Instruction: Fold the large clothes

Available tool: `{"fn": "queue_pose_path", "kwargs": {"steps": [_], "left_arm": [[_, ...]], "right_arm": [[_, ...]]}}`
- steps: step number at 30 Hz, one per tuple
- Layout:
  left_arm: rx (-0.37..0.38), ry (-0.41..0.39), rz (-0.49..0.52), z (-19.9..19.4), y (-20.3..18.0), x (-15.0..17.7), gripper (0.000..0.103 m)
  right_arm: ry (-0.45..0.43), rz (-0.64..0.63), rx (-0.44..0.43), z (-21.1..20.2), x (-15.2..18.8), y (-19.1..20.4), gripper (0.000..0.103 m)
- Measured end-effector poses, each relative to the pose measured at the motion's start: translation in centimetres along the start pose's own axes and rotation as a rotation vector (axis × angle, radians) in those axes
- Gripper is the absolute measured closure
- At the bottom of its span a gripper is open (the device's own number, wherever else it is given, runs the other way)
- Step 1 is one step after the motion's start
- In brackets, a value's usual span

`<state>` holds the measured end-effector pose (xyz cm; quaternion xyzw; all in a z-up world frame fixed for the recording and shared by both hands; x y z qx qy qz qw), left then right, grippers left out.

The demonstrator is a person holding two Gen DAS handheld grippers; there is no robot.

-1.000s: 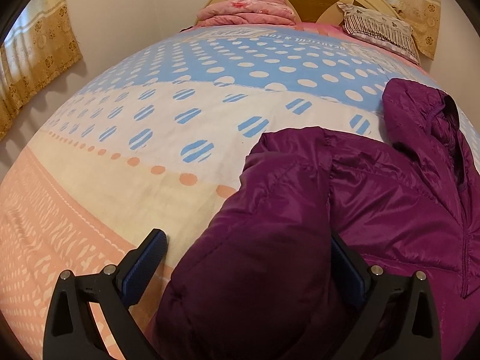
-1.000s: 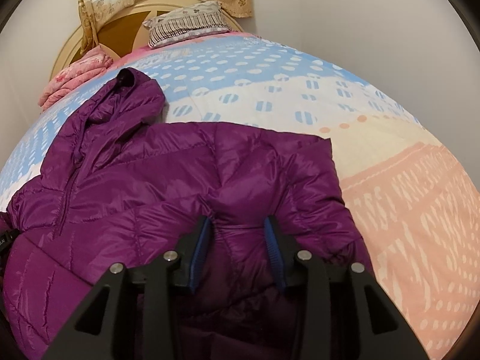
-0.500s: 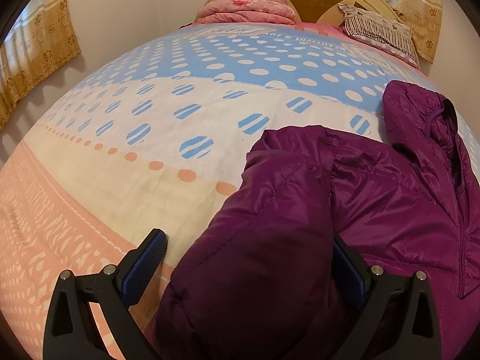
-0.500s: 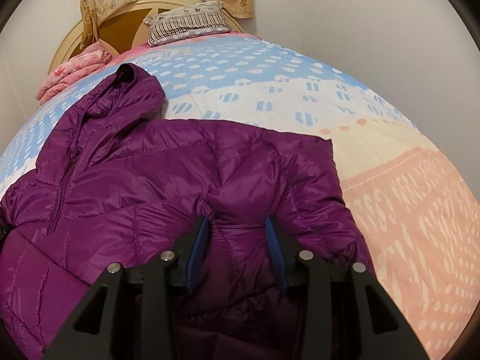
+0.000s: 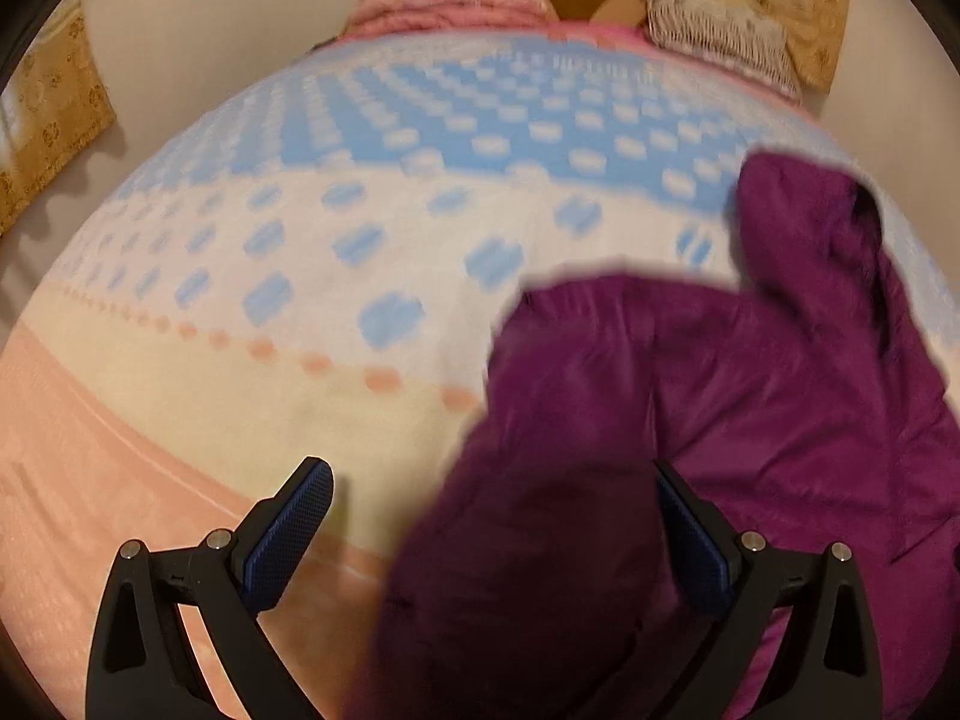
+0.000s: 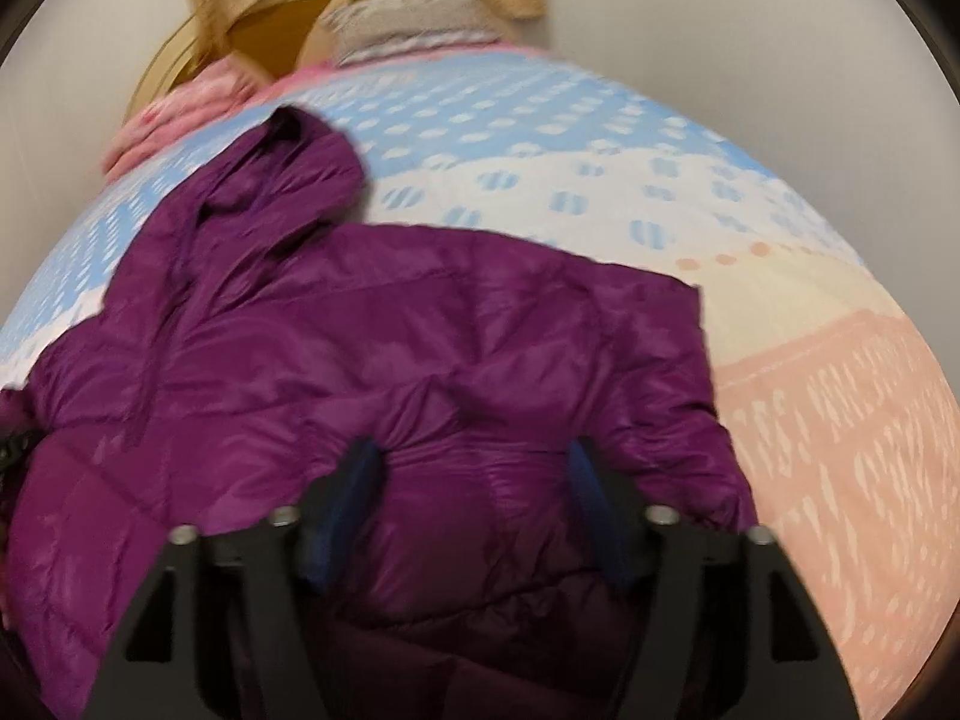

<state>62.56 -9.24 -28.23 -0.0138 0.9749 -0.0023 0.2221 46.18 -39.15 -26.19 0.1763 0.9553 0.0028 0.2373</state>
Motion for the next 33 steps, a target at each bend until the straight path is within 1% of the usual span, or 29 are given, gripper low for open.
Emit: {"fn": "queue_pose_path", "kwargs": {"steps": [1,3,6,8,9,11,12,13,14,16,17,19,20,21,22,23,24,25,26,27,28,29,30,31,33], "left_arm": [[0.012,-0.037,-0.008,-1.3,0.1,-1.4,0.001],[0.034,-0.075,-0.01,-2.7,-0.6,-3.7,0.001],[0.065,-0.068,0.016,-2.5,-3.4,-7.1,0.001],[0.071,-0.069,0.054,-1.8,-5.8,-9.1,0.001],[0.074,-0.064,0.067,-1.4,-6.8,-9.7,0.001],[0.092,-0.049,0.118,-0.1,-10.0,-11.6,0.001],[0.098,-0.047,0.136,0.4,-10.9,-12.2,0.001],[0.094,-0.049,0.161,1.3,-12.3,-13.2,0.001],[0.095,-0.051,0.164,1.8,-13.1,-13.8,0.001],[0.121,-0.051,0.173,3.0,-14.8,-15.2,0.001],[0.118,-0.048,0.18,3.6,-15.4,-15.7,0.001],[0.131,-0.045,0.183,4.8,-16.3,-16.6,0.001],[0.124,-0.032,0.188,5.6,-16.5,-16.8,0.001],[0.116,-0.016,0.192,6.5,-16.7,-16.7,0.005],[0.123,-0.002,0.2,7.4,-17.0,-16.5,0.011],[0.133,0.019,0.217,8.4,-17.5,-16.1,0.034],[0.139,0.042,0.232,9.1,-17.7,-15.8,0.054],[0.135,0.025,0.242,9.4,-17.9,-15.6,0.054],[0.144,-0.017,0.26,8.9,-18.4,-15.8,0.081],[0.169,-0.02,0.299,8.6,-19.2,-15.5,0.102],[0.149,-0.027,0.318,8.3,-19.4,-15.3,0.102],[0.138,-0.041,0.331,7.7,-19.5,-15.3,0.103],[0.144,-0.056,0.334,7.1,-19.6,-15.4,0.103],[0.158,-0.095,0.33,5.6,-19.4,-15.7,0.103],[0.178,-0.126,0.335,3.7,-19.1,-15.9,0.103]], "right_arm": [[-0.012,-0.02,-0.018,-0.7,-0.8,0.2,0.029],[-0.049,-0.042,-0.026,-1.6,-2.9,0.5,0.029],[-0.069,-0.039,-0.07,-1.2,-6.3,1.2,0.027],[-0.074,-0.04,-0.122,-0.2,-8.9,1.9,0.027],[-0.073,-0.042,-0.128,0.4,-9.8,2.3,0.027],[-0.072,-0.057,-0.131,1.7,-12.2,3.1,0.027],[-0.074,-0.069,-0.137,2.3,-13.2,3.6,0.027],[-0.077,-0.078,-0.143,2.9,-14.0,4.1,0.027],[-0.081,-0.083,-0.148,3.4,-15.0,4.4,0.027],[-0.083,-0.092,-0.162,4.3,-16.5,4.9,0.027],[-0.086,-0.1,-0.169,5.0,-17.5,5.5,0.027],[-0.082,-0.119,-0.181,5.9,-18.5,6.2,0.027],[-0.068,-0.128,-0.184,6.6,-18.8,6.4,0.027],[-0.042,-0.136,-0.184,7.8,-19.1,6.9,0.027],[-0.023,-0.14,-0.186,8.7,-19.2,7.2,0.028],[-0.002,-0.146,-0.183,9.7,-19.2,7.3,0.032],[0.032,-0.159,-0.175,11.0,-18.9,7.6,0.041],[0.071,-0.177,-0.164,12.4,-18.5,7.9,0.056],[0.047,-0.199,-0.137,12.5,-18.5,8.0,0.059],[0.029,-0.239,-0.131,12.3,-18.4,8.5,0.077],[0.028,-0.259,-0.132,12.1,-18.4,8.9,0.091],[0.027,-0.267,-0.132,11.9,-18.3,9.0,0.093],[0.002,-0.278,-0.121,11.0,-18.3,9.1,0.095],[-0.031,-0.284,-0.131,9.8,-18.4,9.2,0.096],[-0.084,-0.29,-0.147,7.5,-18.4,9.1,0.096]]}}
Point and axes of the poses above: each gripper's, at about its wrist camera, not at the fingertips, and z roughly the way its jaws point, y to its left, x to its underside, the point moved 10 cm from there along z, roughly the way its jaws point, and after that the axes turned 9 degrees about y, right-handed, at the moved point
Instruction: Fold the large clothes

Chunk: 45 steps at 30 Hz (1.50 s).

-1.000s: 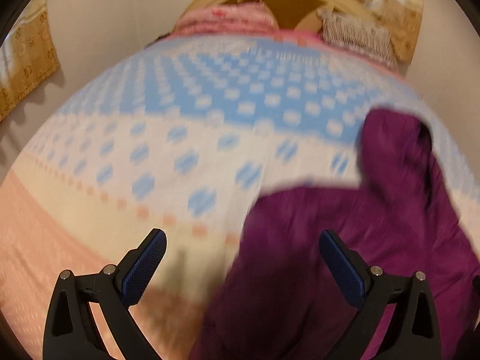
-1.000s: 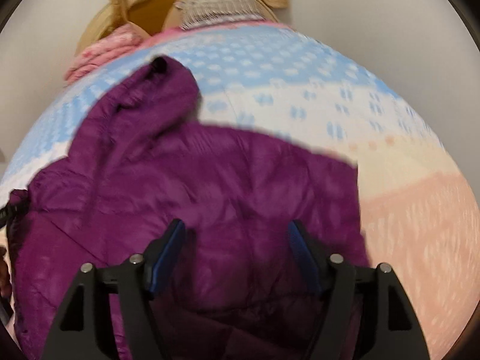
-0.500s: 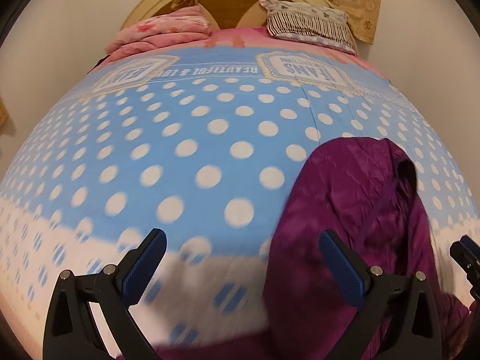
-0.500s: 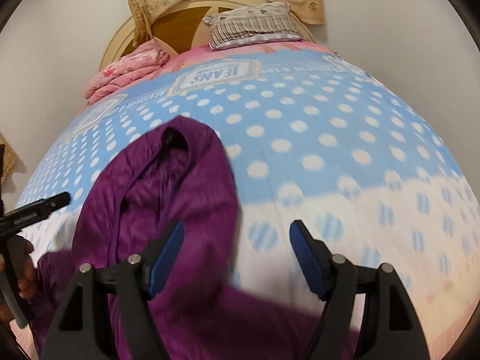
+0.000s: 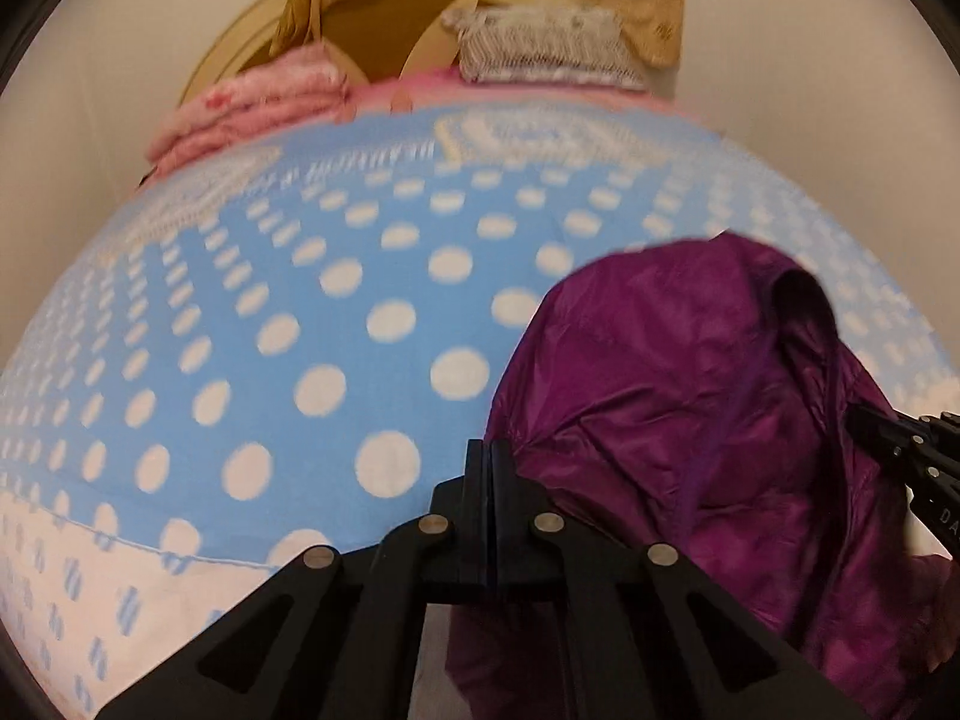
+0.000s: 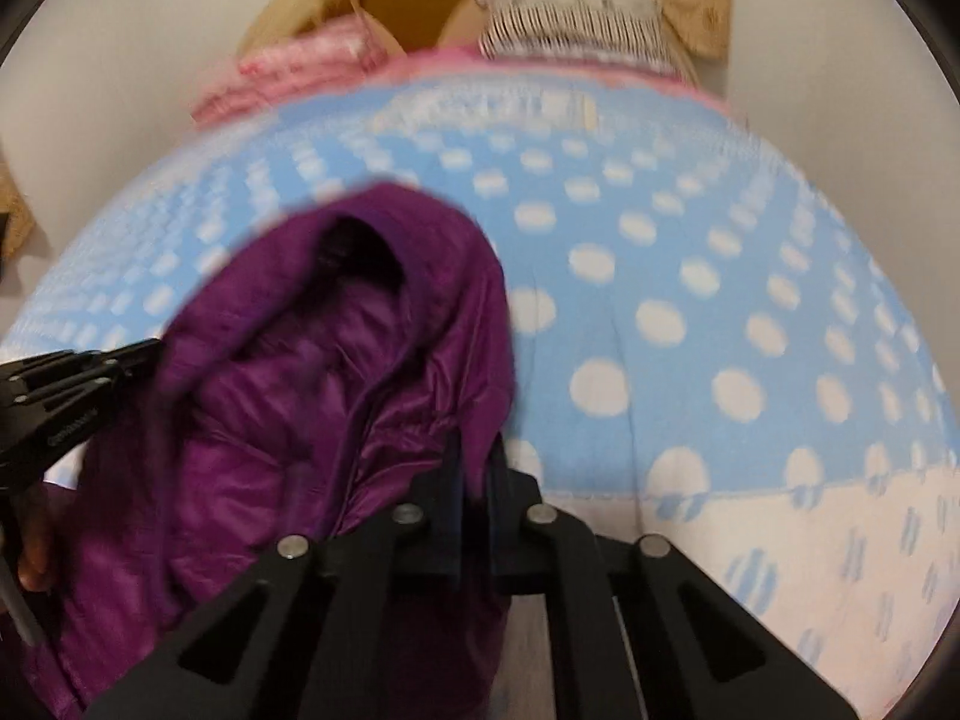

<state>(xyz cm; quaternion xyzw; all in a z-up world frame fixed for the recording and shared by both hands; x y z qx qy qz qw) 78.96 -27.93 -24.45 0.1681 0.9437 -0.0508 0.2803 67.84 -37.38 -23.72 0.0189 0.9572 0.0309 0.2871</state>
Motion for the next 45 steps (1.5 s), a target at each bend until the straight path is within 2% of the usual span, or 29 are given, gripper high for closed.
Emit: {"fn": "queue_pose_path", "kwargs": {"steps": [6,9,14,17,19,20,22,23,25,26,27,29,30,31,34,37,40,41,42,43,44,45], "left_arm": [[0.059,-0.127,0.021,-8.2,0.0,0.6,0.103],[0.092,-0.192,0.036,-12.8,-0.3,2.5,0.103],[0.138,-0.331,0.071,-19.9,-0.7,8.3,0.103],[0.108,-0.331,0.11,-20.9,-0.7,12.8,0.101],[0.097,-0.268,0.147,-20.2,-0.7,16.1,0.097],[0.094,-0.24,0.147,-19.9,-0.5,17.6,0.092],[0.099,-0.226,0.135,-20.0,0.0,20.2,0.071],[0.085,-0.229,0.122,-20.1,0.6,21.4,0.043],[0.053,-0.264,0.076,-20.7,2.2,23.1,0.013],[0.039,-0.284,0.057,-20.9,2.8,23.3,0.01],[0.035,-0.292,0.043,-21.1,3.2,23.4,0.01],[0.036,-0.278,0.01,-21.1,3.5,22.3,0.01],[0.059,-0.273,-0.017,-21.1,3.5,21.3,0.01],[0.09,-0.27,-0.046,-21.3,3.2,20.8,0.01],[0.163,-0.227,-0.092,-20.8,1.4,19.3,0.01],[0.134,-0.115,-0.106,-17.9,-0.2,18.6,0.01],[0.178,-0.02,-0.159,-15.1,-1.3,19.2,0.011],[0.188,0.004,-0.175,-14.3,-1.6,19.5,0.018],[0.214,0.008,-0.178,-14.0,-2.1,19.6,0.043],[0.264,0.03,-0.168,-13.5,-2.9,20.0,0.06],[0.286,0.059,-0.157,-13.2,-3.5,20.4,0.091],[0.302,0.078,-0.148,-13.1,-4.0,20.7,0.096]], "right_arm": [[-0.148,-0.032,-0.01,-7.8,1.6,1.5,0.096],[-0.206,-0.038,-0.017,-10.6,2.3,2.7,0.096],[-0.29,-0.067,-0.034,-15.6,7.2,4.8,0.096],[-0.242,-0.144,-0.055,-15.7,11.1,6.4,0.095],[-0.206,-0.186,-0.011,-15.4,13.7,6.3,0.092],[-0.174,-0.183,-0.004,-15.1,15.1,5.9,0.092],[-0.132,-0.151,0.0,-15.2,17.4,4.4,0.092],[-0.12,-0.121,-0.011,-15.5,18.4,3.6,0.092],[-0.104,-0.067,-0.016,-16.0,19.6,2.2,0.091],[-0.102,-0.044,-0.01,-16.3,19.9,1.5,0.09],[-0.099,-0.027,-0.009,-16.6,20.0,1.1,0.084],[-0.087,0.033,-0.038,-17.3,19.6,1.0,0.06],[-0.095,0.067,-0.069,-18.0,19.0,1.5,0.042],[-0.114,0.088,-0.106,-18.5,18.2,2.1,0.036],[-0.117,0.076,-0.171,-18.9,17.0,5.8,0.032],[-0.079,0.098,-0.214,-17.2,15.9,8.6,0.032],[-0.04,0.162,-0.211,-14.8,15.7,9.4,0.032],[-0.004,0.192,-0.211,-13.5,15.8,9.3,0.032],[0.031,0.221,-0.23,-12.4,16.1,9.4,0.032],[0.061,0.235,-0.264,-11.4,16.5,9.6,0.038],[0.084,0.237,-0.302,-10.7,16.9,9.9,0.05],[0.089,0.229,-0.303,-10.7,17.5,10.3,0.088]]}}
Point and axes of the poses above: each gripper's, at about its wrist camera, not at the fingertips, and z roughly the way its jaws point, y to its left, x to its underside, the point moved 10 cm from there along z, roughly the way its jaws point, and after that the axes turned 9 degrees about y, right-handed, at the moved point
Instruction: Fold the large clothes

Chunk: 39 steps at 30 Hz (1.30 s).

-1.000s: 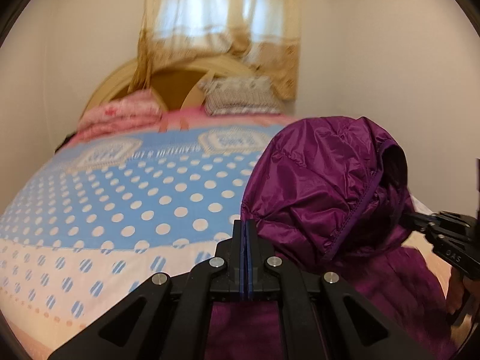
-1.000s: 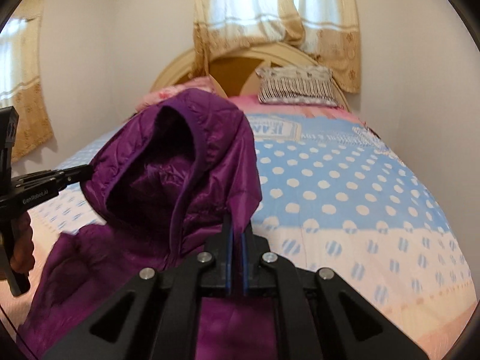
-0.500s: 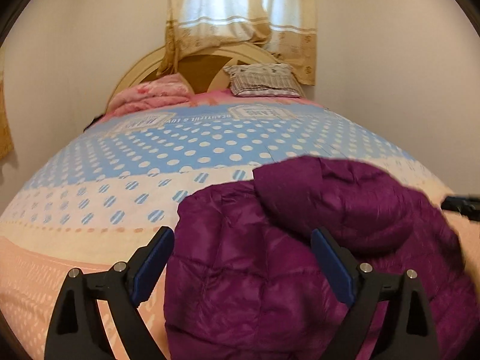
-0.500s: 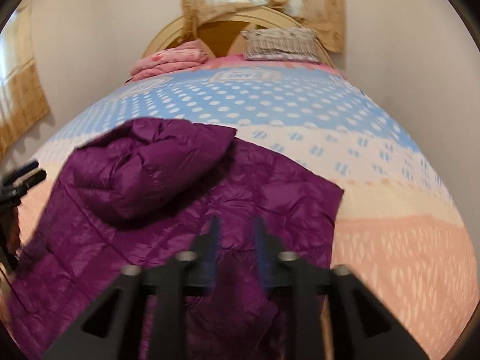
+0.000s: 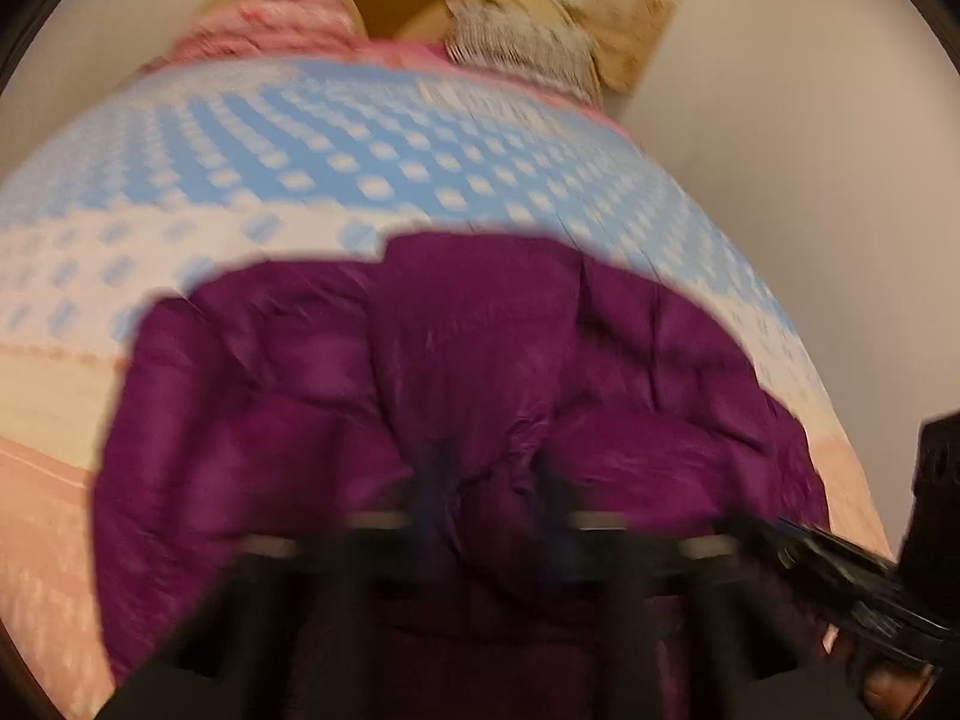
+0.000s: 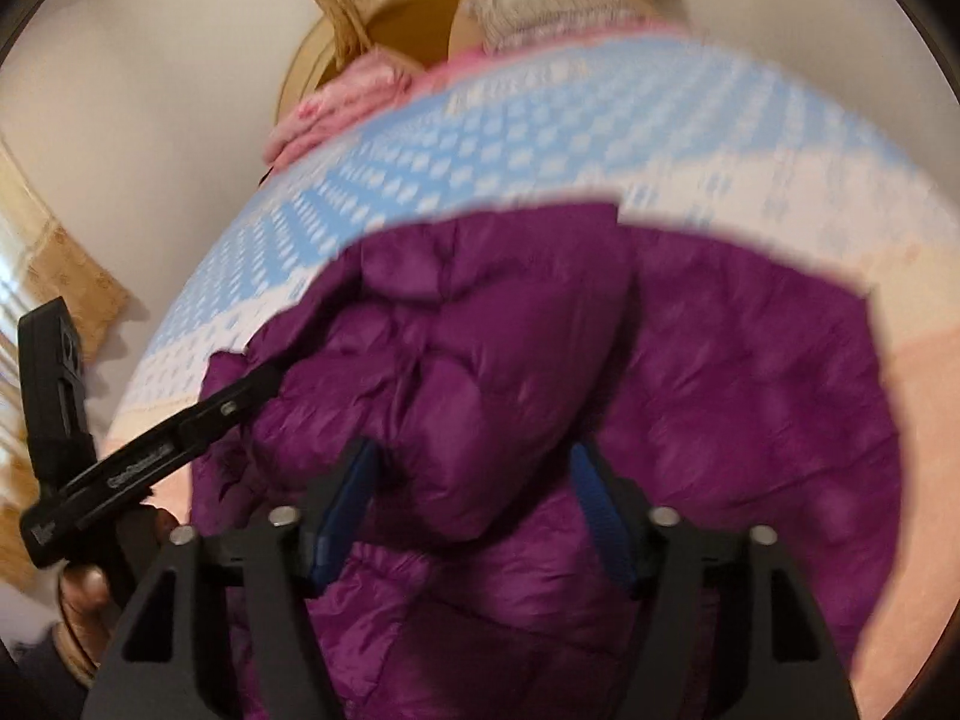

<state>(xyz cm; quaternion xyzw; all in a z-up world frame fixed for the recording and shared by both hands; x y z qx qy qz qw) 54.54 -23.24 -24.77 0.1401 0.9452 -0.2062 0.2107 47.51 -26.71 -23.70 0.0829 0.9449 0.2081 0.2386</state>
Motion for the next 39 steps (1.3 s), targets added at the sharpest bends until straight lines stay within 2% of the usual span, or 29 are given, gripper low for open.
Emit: {"fn": "queue_pose_path", "kwargs": {"steps": [1,5,8,13,16,19,20,21,22,23,24,25,26,29,31,34,37,39], "left_arm": [[-0.005,-0.02,0.011,-0.6,-0.3,0.2,0.096],[-0.028,-0.102,0.105,-4.3,-1.9,1.0,0.097],[-0.063,-0.121,0.154,-5.6,-2.6,2.5,0.097],[-0.151,-0.075,0.178,-2.5,-2.4,5.6,0.096],[-0.198,-0.082,0.201,-1.6,-2.2,5.8,0.091],[-0.228,-0.097,0.212,-3.4,-2.3,5.3,0.075],[-0.241,-0.125,0.223,-4.6,-2.3,5.0,0.06],[-0.274,-0.167,0.237,-6.1,-2.3,4.6,0.038],[-0.312,-0.218,0.245,-7.7,-2.1,4.1,0.026],[-0.344,-0.265,0.248,-9.1,-1.8,3.7,0.008],[-0.362,-0.306,0.248,-10.2,-1.6,3.4,0.006],[-0.382,-0.363,0.245,-11.8,-1.2,2.6,0.006],[-0.405,-0.385,0.244,-12.3,-0.8,2.0,0.006],[-0.52,-0.41,0.169,-12.8,0.9,-1.1,0.006],[-0.59,-0.39,0.068,-11.8,2.4,-3.4,0.005],[-0.65,-0.389,-0.001,-9.7,3.1,-5.9,0.005],[-0.67,-0.344,-0.022,-6.2,3.9,-7.5,0.005],[-0.698,-0.279,0.014,-3.1,3.9,-7.7,0.005]], "right_arm": [[-0.016,-0.012,0.026,-0.3,0.2,-0.1,0.093],[-0.076,-0.097,0.044,-3.3,0.9,1.3,0.094],[-0.092,-0.154,0.054,-5.2,2.2,2.0,0.095],[-0.04,-0.148,0.133,-2.3,3.8,0.3,0.095],[-0.01,-0.141,0.157,-0.8,4.7,-1.0,0.095],[-0.003,-0.14,0.161,-1.0,4.9,-1.3,0.093],[-0.009,-0.133,0.162,-1.6,4.9,-1.4,0.092],[-0.018,-0.117,0.161,-2.5,4.7,-1.7,0.086],[-0.025,-0.11,0.17,-3.3,4.5,-1.9,0.081],[-0.04,-0.105,0.193,-4.2,4.3,-2.2,0.077],[-0.055,-0.103,0.216,-5.0,4.1,-2.5,0.069],[-0.079,-0.098,0.242,-6.2,3.8,-2.8,0.064],[-0.104,-0.091,0.271,-7.2,3.4,-3.0,0.063],[-0.175,-0.06,0.311,-9.2,1.2,-2.8,0.06],[-0.204,-0.05,0.329,-9.2,-0.8,-2.1,0.06],[-0.252,-0.015,0.323,-7.8,-4.8,-0.7,0.06],[-0.271,-0.006,0.289,-5.1,-7.6,0.4,0.06],[-0.244,-0.029,0.318,-2.5,-8.4,0.6,0.06]]}}
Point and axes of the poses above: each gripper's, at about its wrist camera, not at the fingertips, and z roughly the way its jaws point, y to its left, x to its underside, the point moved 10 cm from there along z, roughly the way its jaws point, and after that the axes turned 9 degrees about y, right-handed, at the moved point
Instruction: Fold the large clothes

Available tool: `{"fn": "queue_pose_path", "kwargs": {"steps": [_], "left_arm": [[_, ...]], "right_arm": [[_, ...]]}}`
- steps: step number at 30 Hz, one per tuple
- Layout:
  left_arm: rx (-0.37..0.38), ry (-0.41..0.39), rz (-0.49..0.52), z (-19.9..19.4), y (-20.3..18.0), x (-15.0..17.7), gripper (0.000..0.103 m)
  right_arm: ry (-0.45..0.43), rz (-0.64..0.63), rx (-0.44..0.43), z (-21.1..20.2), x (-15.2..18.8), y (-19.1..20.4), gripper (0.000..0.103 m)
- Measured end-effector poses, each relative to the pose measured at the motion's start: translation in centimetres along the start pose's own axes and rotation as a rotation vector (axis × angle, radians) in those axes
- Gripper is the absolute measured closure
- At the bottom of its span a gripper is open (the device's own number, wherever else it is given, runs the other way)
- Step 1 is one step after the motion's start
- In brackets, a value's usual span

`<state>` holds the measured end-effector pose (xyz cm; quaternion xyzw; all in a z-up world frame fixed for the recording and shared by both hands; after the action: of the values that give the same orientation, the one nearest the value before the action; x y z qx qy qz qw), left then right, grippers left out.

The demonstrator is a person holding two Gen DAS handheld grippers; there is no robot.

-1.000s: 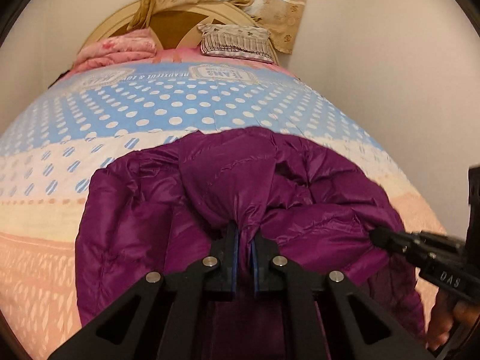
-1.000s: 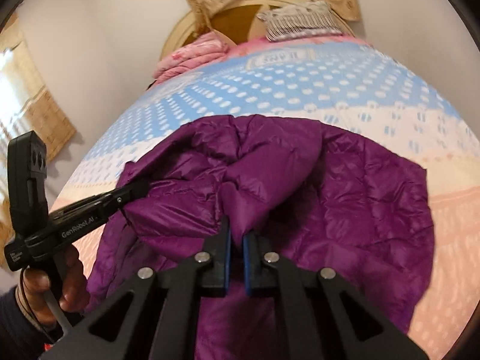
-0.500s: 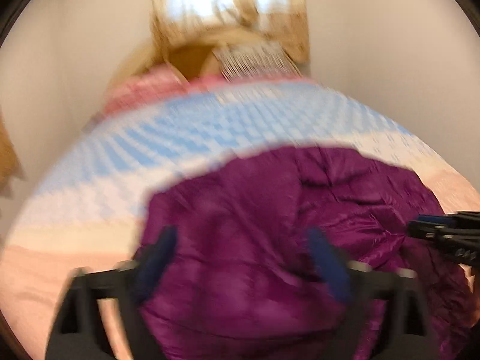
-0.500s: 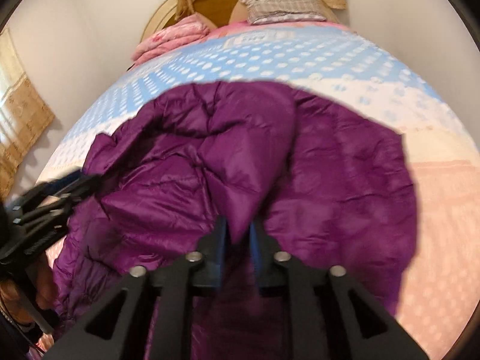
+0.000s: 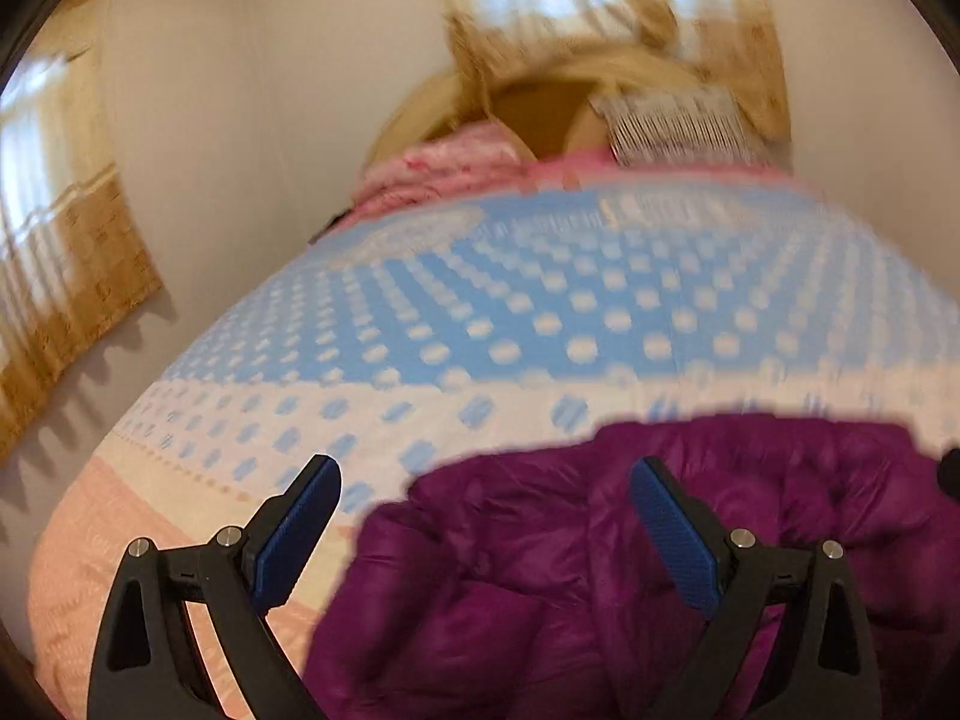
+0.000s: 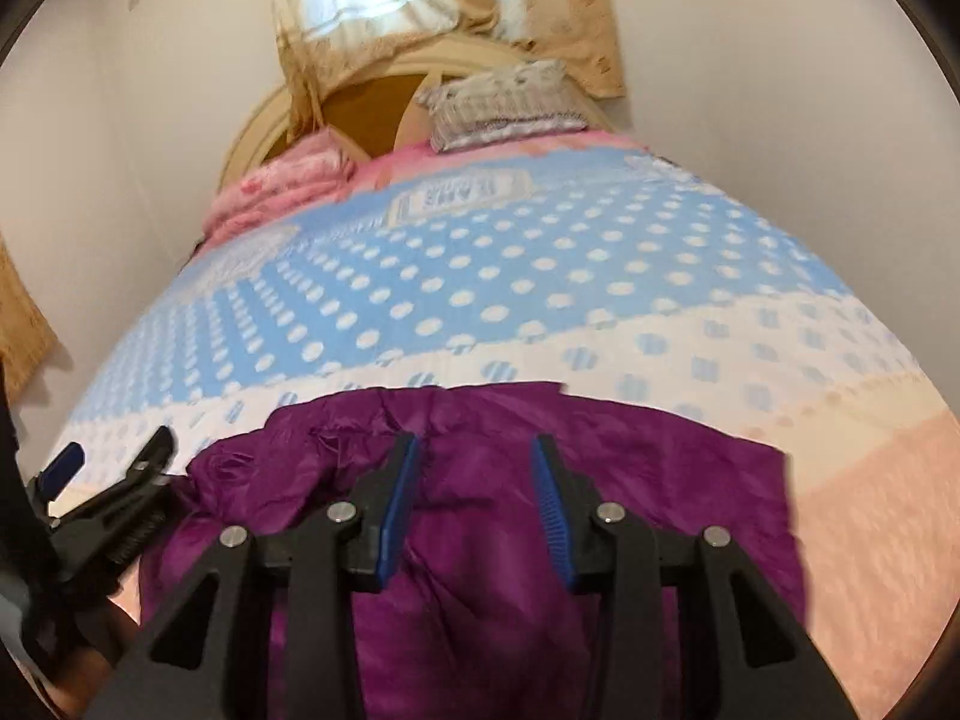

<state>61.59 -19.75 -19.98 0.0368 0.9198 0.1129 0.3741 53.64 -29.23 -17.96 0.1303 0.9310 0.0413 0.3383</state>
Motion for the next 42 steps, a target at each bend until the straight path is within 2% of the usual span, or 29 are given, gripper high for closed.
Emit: {"fn": "queue_pose_path", "kwargs": {"steps": [1,5,7,9,17,24,42], "left_arm": [[-0.027,0.035,0.031,1.4,-0.7,1.0,0.005],[-0.007,0.119,0.084,4.5,-2.4,4.4,0.005],[0.02,0.142,0.079,5.3,-2.6,4.9,0.005],[0.027,0.148,0.075,5.5,-2.8,5.1,0.005],[0.033,0.173,0.077,6.1,-3.7,5.5,0.005],[-0.015,0.166,0.105,5.9,-3.9,5.7,0.005],[0.052,0.192,0.061,6.4,-3.6,5.9,0.004]], "right_arm": [[0.011,0.004,-0.013,1.0,0.4,0.2,0.061],[0.077,-0.008,0.009,4.6,3.5,-0.8,0.061],[0.116,-0.024,0.023,6.1,5.2,-1.2,0.061],[0.119,-0.016,0.007,6.5,6.1,-1.7,0.061],[0.121,-0.025,0.014,6.9,6.4,-1.6,0.06],[0.125,-0.05,0.057,7.4,6.5,-1.3,0.06],[0.131,-0.076,0.105,7.5,6.5,-1.1,0.059]]}}
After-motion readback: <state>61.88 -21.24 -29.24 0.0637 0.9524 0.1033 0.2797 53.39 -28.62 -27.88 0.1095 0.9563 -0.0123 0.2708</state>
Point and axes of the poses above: each gripper's, at about its wrist camera, not at the fingertips, and z roughly the way its jaws point, y to its left, x to its underside, the point moved 10 cm from there along z, roughly the way its jaws point, and after that the axes turned 9 degrees about y, right-handed, at the moved point
